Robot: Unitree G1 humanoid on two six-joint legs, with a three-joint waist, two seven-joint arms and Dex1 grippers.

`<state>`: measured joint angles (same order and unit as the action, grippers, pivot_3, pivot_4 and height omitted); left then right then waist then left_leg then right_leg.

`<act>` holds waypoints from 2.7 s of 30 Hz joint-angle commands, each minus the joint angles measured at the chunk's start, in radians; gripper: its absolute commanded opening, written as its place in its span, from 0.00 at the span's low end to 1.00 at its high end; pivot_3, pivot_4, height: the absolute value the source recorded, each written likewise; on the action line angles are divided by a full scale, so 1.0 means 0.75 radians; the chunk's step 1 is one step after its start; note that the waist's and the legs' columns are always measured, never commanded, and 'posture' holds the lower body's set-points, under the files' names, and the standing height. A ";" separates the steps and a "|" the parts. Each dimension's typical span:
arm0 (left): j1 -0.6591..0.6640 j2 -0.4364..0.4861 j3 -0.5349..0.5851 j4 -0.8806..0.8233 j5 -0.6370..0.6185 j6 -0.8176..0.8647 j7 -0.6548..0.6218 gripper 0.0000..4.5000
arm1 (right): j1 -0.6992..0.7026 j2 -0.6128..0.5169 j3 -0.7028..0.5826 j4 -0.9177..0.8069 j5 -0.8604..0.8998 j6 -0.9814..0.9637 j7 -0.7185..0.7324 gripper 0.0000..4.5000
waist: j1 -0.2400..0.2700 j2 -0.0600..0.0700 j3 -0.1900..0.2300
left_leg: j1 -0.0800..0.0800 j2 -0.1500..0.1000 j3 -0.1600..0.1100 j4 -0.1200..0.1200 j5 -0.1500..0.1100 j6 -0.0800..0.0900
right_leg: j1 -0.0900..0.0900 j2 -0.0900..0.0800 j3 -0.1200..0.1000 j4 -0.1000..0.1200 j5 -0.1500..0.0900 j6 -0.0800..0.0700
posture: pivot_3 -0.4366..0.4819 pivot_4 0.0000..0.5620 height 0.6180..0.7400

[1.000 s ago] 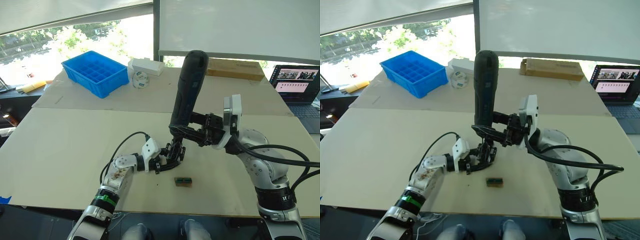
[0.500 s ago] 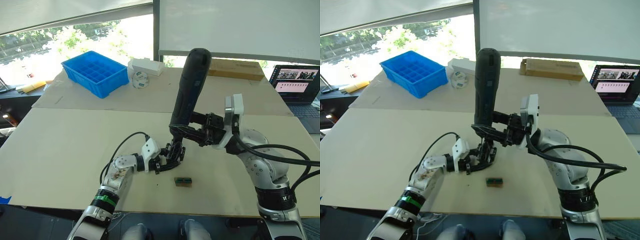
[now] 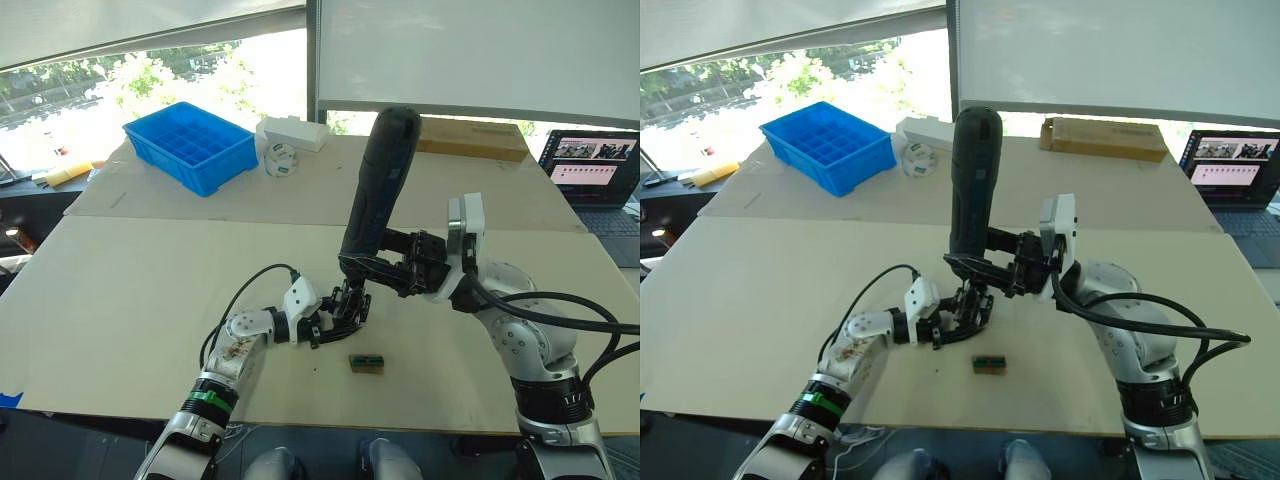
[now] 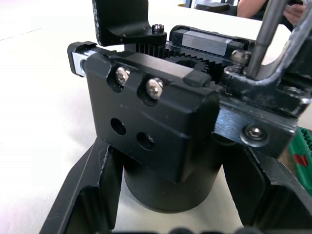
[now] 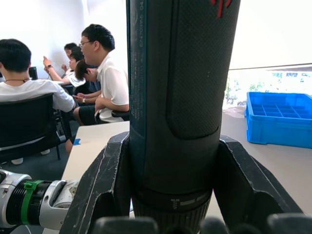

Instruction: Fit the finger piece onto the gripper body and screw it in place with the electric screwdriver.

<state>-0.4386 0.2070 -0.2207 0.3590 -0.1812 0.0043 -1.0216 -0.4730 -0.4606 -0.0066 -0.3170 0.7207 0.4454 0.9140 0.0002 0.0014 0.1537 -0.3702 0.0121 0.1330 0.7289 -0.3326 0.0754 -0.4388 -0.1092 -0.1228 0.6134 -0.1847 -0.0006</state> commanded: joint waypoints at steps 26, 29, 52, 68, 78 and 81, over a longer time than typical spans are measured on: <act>0.033 -0.007 -0.031 0.016 0.000 0.028 -0.021 0.54 | -0.033 0.001 -0.076 -0.043 0.079 -0.020 -0.016 0.43 | 0.000 0.000 0.000 | 0.000 0.000 0.000 0.000 0.000 0.000 | 0.000 -0.001 0.000 0.000 0.000 0.000 | 0.48 0.27 1.00; 0.033 -0.007 -0.031 0.016 0.000 0.028 -0.021 0.54 | -0.031 0.000 -0.076 -0.043 0.079 -0.018 -0.014 0.43 | 0.000 0.000 0.000 | 0.000 0.000 0.000 0.000 0.000 0.000 | 0.000 -0.001 0.000 0.000 0.000 0.000 | 0.48 0.27 1.00; 0.037 -0.009 -0.030 0.018 0.000 0.028 -0.021 0.54 | -0.048 0.012 -0.065 -0.016 0.094 0.036 -0.055 0.43 | 0.000 0.000 0.000 | 0.000 0.000 0.000 0.000 0.000 0.000 | 0.000 -0.001 0.000 0.000 0.000 0.000 | 0.48 0.27 1.00; 0.041 -0.012 -0.031 0.018 0.001 0.027 -0.018 0.54 | -0.071 0.010 -0.098 -0.027 0.112 0.054 -0.073 0.43 | 0.001 0.000 0.000 | 0.000 0.000 0.000 0.000 0.000 0.000 | 0.000 -0.001 0.000 0.000 0.000 0.000 | 0.48 0.27 1.00; 0.046 -0.012 -0.032 0.010 0.001 0.030 -0.018 0.54 | -0.058 0.007 -0.089 -0.030 0.102 0.046 -0.050 0.43 | 0.001 0.000 0.000 | 0.000 0.000 -0.001 0.000 0.000 0.001 | 0.000 -0.002 0.000 0.000 0.000 0.000 | 0.48 0.27 1.00; 0.046 -0.011 -0.032 0.009 0.002 0.031 -0.018 0.54 | -0.049 0.011 -0.081 -0.029 0.093 0.040 -0.045 0.43 | 0.001 0.000 0.000 | 0.000 0.000 0.000 0.000 0.000 0.001 | 0.000 -0.002 0.000 0.000 0.000 0.000 | 0.48 0.27 1.00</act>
<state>-0.4325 0.2032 -0.2200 0.3540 -0.1819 0.0047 -1.0224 -0.4944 -0.4558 -0.0480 -0.3032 0.7697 0.4936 0.8717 0.0011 0.0014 0.1537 -0.3703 0.0122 0.1326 0.7288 -0.3328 0.0758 -0.4388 -0.1104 -0.1231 0.6132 -0.1846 -0.0006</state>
